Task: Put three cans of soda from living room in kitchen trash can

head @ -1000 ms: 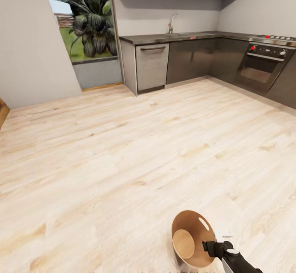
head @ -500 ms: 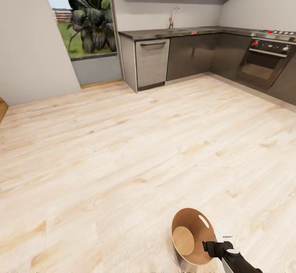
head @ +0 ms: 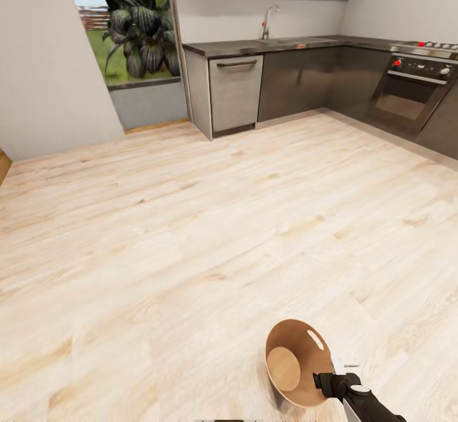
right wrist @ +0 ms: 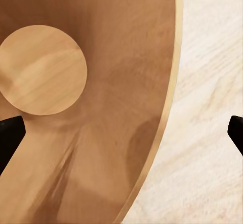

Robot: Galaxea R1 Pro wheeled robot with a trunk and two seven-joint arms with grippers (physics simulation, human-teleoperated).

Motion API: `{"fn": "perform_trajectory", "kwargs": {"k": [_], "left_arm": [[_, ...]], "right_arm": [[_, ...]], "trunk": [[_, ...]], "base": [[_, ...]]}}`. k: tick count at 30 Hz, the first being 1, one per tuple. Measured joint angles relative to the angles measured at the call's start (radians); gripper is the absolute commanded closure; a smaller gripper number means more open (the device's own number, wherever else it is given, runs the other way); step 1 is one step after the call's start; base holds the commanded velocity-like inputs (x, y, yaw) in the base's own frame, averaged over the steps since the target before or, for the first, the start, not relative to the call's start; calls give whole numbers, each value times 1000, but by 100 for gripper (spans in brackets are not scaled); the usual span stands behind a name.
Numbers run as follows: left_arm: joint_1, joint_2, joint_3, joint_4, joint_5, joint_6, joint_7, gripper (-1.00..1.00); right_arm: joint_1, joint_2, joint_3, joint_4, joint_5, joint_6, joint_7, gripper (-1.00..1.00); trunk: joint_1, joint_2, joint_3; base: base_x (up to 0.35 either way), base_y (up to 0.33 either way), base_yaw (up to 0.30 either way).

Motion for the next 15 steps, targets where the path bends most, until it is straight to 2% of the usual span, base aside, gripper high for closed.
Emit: {"fn": "perform_trajectory", "kwargs": {"k": [15], "left_arm": [[0,0,0,-1,0,0,0,-100]], "right_arm": [[0,0,0,0,0,0,0,-100]], "trunk": [[0,0,-22]], "base": [[0,0,0]]}}
